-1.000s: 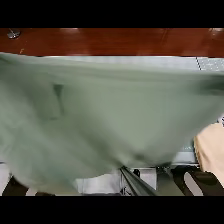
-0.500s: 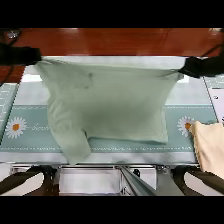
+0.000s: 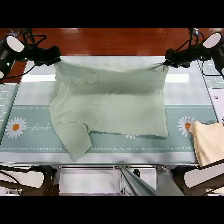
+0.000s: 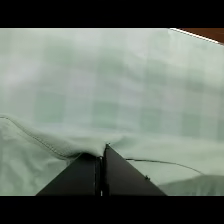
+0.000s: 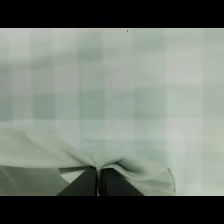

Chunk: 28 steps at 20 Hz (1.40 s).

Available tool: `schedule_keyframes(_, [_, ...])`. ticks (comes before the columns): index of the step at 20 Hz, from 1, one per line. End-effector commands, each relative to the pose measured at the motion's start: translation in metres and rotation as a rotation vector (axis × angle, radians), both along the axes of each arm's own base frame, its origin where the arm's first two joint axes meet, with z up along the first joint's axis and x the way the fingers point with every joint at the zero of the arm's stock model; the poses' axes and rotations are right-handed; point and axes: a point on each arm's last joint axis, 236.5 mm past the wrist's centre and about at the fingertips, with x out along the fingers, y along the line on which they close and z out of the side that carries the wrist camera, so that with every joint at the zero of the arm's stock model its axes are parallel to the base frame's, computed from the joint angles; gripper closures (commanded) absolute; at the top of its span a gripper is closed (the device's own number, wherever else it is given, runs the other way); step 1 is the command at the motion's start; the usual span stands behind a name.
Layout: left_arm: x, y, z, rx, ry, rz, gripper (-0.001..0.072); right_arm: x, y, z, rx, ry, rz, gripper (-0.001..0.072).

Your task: Fold the shirts.

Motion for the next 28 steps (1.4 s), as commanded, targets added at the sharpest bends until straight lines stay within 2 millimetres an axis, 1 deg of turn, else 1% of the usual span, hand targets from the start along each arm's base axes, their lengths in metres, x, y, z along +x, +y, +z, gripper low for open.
schedule_keyframes(1, [-0.037,-0.007,-0.002,-0.012,0.125,-0.116,0.0683,-0.035,0.002,-0.009,-0.01,0.135,0.105,0.0696])
schedule_keyframes(2, [-0.056,-0.008,-0.009,-0.007,0.195,-0.169,0.0683,-0.052,0.005,-0.012,-0.006,0.198,0.145,0.0696])
schedule_keyframes(3, [-0.076,-0.008,-0.02,0.011,0.272,-0.229,0.0683,-0.072,0.007,-0.02,-0.008,0.268,0.198,0.0696])
schedule_keyframes(4, [-0.091,-0.002,-0.034,0.033,0.341,-0.245,0.0683,-0.086,0.01,-0.03,-0.01,0.315,0.237,0.0696])
schedule_keyframes(6, [-0.114,0.012,-0.065,0.078,0.448,-0.242,0.0682,-0.104,0.01,-0.058,-0.008,0.391,0.233,0.0696])
schedule_keyframes(8, [-0.134,0.015,-0.095,0.086,0.539,-0.248,0.0683,-0.116,0.007,-0.086,-0.009,0.438,0.207,0.0696])
schedule_keyframes(9, [-0.142,0.015,-0.106,0.08,0.583,-0.254,0.0683,-0.12,0.005,-0.095,-0.017,0.452,0.192,0.0696])
schedule_keyframes(10, [-0.146,0.015,-0.114,0.075,0.613,-0.261,0.0682,-0.125,0.002,-0.102,-0.025,0.473,0.184,0.0696])
schedule_keyframes(12, [-0.148,0.014,-0.123,0.069,0.637,-0.264,0.0683,-0.129,-0.002,-0.107,-0.04,0.496,0.179,0.0696])
schedule_keyframes(14, [-0.148,0.017,-0.124,0.071,0.639,-0.259,0.0683,-0.134,-0.015,-0.111,-0.087,0.53,0.147,0.0696])
schedule_keyframes(15, [-0.148,0.019,-0.124,0.069,0.639,-0.255,0.0683,-0.137,-0.017,-0.111,-0.094,0.54,0.145,0.0696])
schedule_keyframes(17, [-0.151,0.019,-0.123,0.066,0.653,-0.258,0.0671,-0.141,-0.013,-0.11,-0.076,0.554,0.163,0.0691])
schedule_keyframes(18, [-0.152,0.019,-0.123,0.065,0.658,-0.26,0.052,-0.141,-0.006,-0.108,-0.054,0.553,0.169,0.0558])
schedule_keyframes(19, [-0.156,0.019,-0.122,0.064,0.672,-0.265,0.009,-0.142,0.001,-0.105,-0.025,0.554,0.181,0.0166])
schedule_keyframes(20, [-0.161,0.024,-0.122,0.075,0.696,-0.249,0.0005,-0.146,0.007,-0.1,0.001,0.556,0.217,0.0088])
schedule_keyframes(21, [-0.166,0.03,-0.119,0.082,0.721,-0.229,0.0005,-0.151,0.005,-0.094,0.009,0.569,0.222,0.0088])
schedule_keyframes(22, [-0.173,0.028,-0.111,0.054,0.739,-0.236,0.0006,-0.157,-0.002,-0.084,0.009,0.578,0.222,0.0089])
schedule_keyframes(23, [-0.178,0.021,-0.099,-0.005,0.723,-0.274,0.0006,-0.164,-0.01,-0.073,0.009,0.576,0.227,0.0089])
schedule_keyframes(24, [-0.179,0.018,-0.085,-0.058,0.687,-0.257,0.0006,-0.172,-0.019,-0.061,0.011,0.564,0.221,0.0089])
schedule_keyframes(25, [-0.184,0.023,-0.077,-0.067,0.661,-0.231,0.0006,-0.179,-0.029,-0.053,0.013,0.541,0.191,0.0089])
schedule_keyframes(26, [-0.198,0.037,-0.073,-0.05,0.651,-0.203,0.0006,-0.188,-0.039,-0.049,0.025,0.506,0.138,0.0089])
schedule_keyframes(27, [-0.215,0.054,-0.076,-0.039,0.66,-0.153,0.0006,-0.197,-0.045,-0.047,0.046,0.464,0.09,0.0089])
schedule_keyframes(28, [-0.237,0.068,-0.082,-0.063,0.677,-0.086,0.0006,-0.207,-0.046,-0.048,0.086,0.418,0.025,0.0089])
